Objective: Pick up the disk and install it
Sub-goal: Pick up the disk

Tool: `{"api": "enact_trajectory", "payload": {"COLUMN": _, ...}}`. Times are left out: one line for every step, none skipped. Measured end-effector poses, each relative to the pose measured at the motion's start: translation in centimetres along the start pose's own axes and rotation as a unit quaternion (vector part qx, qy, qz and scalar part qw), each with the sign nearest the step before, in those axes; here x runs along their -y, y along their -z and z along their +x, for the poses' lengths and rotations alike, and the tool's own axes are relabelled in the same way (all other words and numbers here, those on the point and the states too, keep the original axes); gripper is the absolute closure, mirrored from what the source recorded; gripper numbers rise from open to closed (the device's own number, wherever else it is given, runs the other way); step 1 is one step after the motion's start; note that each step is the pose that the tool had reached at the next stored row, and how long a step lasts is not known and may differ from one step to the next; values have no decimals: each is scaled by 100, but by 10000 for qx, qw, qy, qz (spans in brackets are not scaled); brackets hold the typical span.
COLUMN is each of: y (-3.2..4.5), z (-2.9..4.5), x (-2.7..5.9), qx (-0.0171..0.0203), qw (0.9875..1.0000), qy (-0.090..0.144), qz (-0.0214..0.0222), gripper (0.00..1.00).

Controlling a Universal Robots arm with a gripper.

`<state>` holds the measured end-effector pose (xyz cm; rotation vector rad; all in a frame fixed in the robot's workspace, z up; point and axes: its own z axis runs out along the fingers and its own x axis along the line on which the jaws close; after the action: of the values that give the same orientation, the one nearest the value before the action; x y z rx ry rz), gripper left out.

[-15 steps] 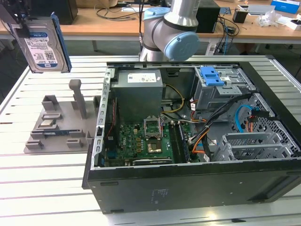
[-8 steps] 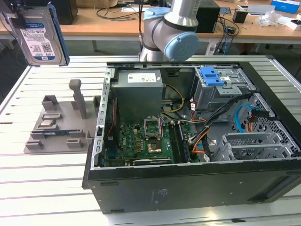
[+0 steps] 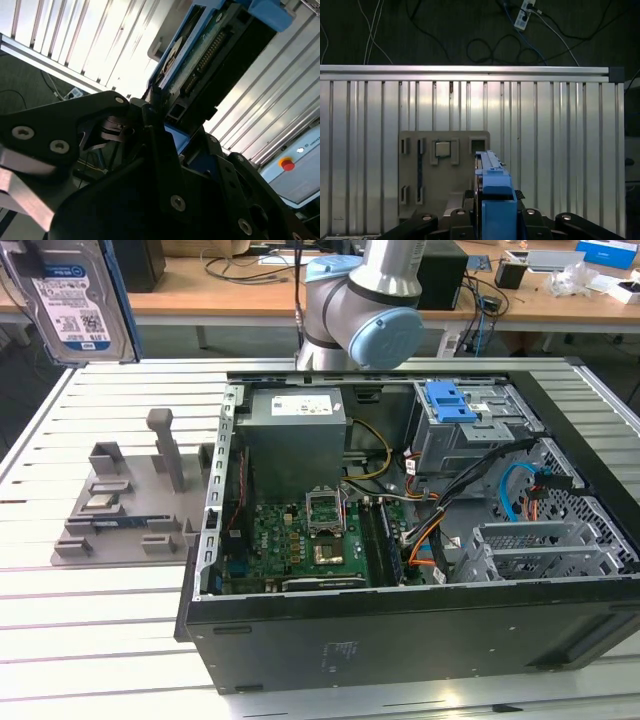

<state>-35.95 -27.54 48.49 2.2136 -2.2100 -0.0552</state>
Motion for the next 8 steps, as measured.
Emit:
{"api": "enact_trajectory", "payload": {"y": 39, "z": -1, "x": -1, "qx": 0, "qw": 10000, "qy": 0, "qz": 1, "gripper": 63}}
{"api": "enact_trajectory", "payload": {"y": 67, "z": -1, "x": -2, "qx": 0, "qw": 10000, "qy": 0, "qz": 0, "gripper": 63}}
{"api": "enact_trajectory", "payload": {"y": 95, "z": -2, "x": -3, "qx": 0, "qw": 10000, "qy": 0, "qz": 0, "gripper": 63}}
{"api": "enact_trajectory", "payload": {"y": 119, "z": -2, "x": -4, "qx": 0, "qw": 10000, "qy": 0, "qz": 0, "gripper": 63}}
{"api": "enact_trajectory", "payload": {"y": 146, "z": -3, "x": -5, "qx": 0, "qw": 10000, "qy": 0, "qz": 0, "gripper": 63}}
{"api": "enact_trajectory", "payload": {"y": 168, "z": -3, "x": -5, "qx": 1, "qw": 10000, "qy": 0, "qz": 0, "gripper": 63}}
{"api": "enact_trajectory", "payload": {"y": 201, "z": -4, "x": -7, "qx": 2, "qw": 10000, "qy": 0, "qz": 0, "gripper": 63}}
{"api": "enact_trajectory", "payload": {"y": 208, "z": -4, "x": -7, "qx": 3, "qw": 10000, "qy": 0, "qz": 0, "gripper": 63}}
